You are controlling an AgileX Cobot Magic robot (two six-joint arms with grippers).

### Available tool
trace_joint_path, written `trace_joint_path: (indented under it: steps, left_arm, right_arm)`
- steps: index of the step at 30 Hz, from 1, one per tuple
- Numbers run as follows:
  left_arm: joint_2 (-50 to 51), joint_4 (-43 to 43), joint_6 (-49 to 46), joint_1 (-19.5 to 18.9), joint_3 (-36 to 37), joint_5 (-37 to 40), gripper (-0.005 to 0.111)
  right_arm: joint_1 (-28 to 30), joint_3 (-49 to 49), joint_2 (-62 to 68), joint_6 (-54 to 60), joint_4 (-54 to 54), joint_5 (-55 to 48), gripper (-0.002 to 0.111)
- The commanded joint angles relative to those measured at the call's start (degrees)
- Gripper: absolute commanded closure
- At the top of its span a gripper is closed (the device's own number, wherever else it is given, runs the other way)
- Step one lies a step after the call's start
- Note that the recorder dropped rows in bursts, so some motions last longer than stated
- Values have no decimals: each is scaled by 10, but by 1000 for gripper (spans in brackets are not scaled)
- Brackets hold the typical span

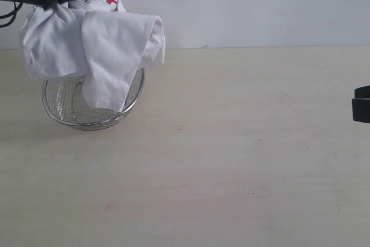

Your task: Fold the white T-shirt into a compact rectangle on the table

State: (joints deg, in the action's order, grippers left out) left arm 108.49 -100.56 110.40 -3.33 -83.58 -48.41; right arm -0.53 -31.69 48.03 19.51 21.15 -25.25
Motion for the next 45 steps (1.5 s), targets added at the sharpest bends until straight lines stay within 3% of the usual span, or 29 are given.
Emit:
trace_joint_path:
  steps: [1, 5, 10, 21, 24, 30, 32, 36, 40, 45]
  left_arm:
    - [-41, 6, 6, 26, -4, -32, 102]
    - [-55, 22, -3, 88, -19, -66, 102]
    - [-55, 25, -13, 145, -27, -55, 102]
    - [-12, 6, -10, 214, -27, -53, 101]
    - [2, 6, -10, 221, -27, -71, 89]
    - [0, 6, 18, 223, -27, -64, 41]
    - [-1, 6, 36, 222, -28, -60, 37]
    - [-8, 6, 36, 208, -28, -63, 49]
    - [-15, 6, 36, 171, -28, -75, 72]
    - [-13, 6, 36, 115, -28, -111, 102]
  right_arm:
    - [-1, -3, 0, 6, 2, 8, 109]
    - [-1, -3, 0, 6, 7, 8, 109]
    - [-1, -3, 0, 6, 9, 8, 109]
    - [-1, -3, 0, 7, 17, 15, 109]
    - [-1, -4, 0, 7, 17, 17, 109]
    - [-1, -4, 0, 28, 43, 18, 109]
    - [-1, -4, 0, 63, 85, 13, 109]
    - [-1, -4, 1, 229, 251, -41, 109]
    - [-1, -4, 16, 370, 377, -94, 109]
    - [-1, -5, 83, 415, 430, -109, 109]
